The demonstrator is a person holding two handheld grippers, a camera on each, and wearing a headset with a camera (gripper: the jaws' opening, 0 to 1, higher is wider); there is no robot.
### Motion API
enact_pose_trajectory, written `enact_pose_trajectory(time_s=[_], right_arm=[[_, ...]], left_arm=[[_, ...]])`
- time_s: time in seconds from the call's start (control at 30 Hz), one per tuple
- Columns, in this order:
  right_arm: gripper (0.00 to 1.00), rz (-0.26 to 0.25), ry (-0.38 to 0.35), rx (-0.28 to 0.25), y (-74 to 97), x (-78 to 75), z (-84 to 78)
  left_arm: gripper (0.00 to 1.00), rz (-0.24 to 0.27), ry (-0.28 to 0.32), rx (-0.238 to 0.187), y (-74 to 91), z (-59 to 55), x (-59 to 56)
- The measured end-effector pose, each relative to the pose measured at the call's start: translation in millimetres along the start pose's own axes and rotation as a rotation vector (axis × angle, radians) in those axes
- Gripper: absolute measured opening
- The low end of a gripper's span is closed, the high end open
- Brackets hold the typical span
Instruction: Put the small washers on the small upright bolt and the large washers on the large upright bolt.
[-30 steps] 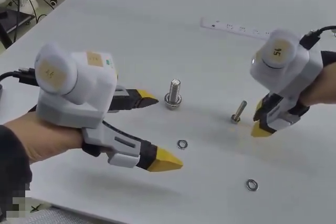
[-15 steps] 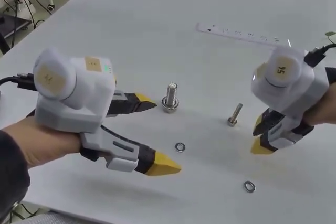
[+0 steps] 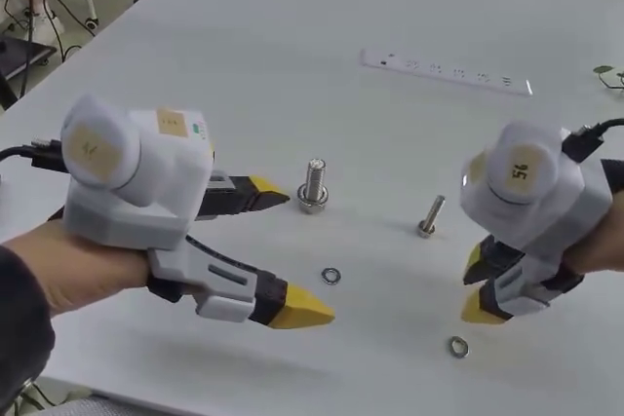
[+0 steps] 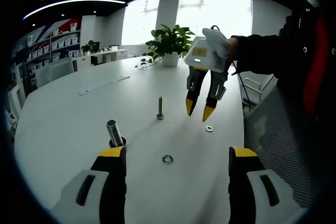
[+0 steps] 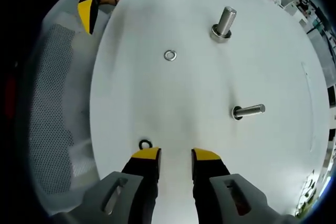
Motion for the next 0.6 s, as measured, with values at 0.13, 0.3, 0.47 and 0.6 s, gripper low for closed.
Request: enact_pose_trajectory(time_s=[0.13,0.3,0.47,0.6], right_arm=[[0.25,0.004,0.002,-0.007,-0.7,5.4,0.6],[0.25,0.021,0.006,-0.012,-4.8,18.3,0.0],[0.25,0.036,0.007,-0.005,-10.7,28.1,-3.3],[0.25,0.040,0.006,-0.010,-12.2,34.6,-3.3]], left_arm=[[0.80,0.001,-0.002,-0.001,0.5,0.6,-0.3],[0.79,0.007,-0.002,-0.002,1.8,0.7,0.2],[0.79,0.008,-0.006,-0.003,1.8,1.4,-0.5],[0.79,0.008,-0.007,-0.005,1.9,1.9,-1.3]])
Point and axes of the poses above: the centre of the closed fingertips' face, and the gripper's own axes: y roughly backward along the fingers, x roughly to its left, z roughly out of its top, the point moved 4 cm from there along y, roughly backward along the fingers, and after that the axes turned 2 degrees about y, right-handed, at the moved point
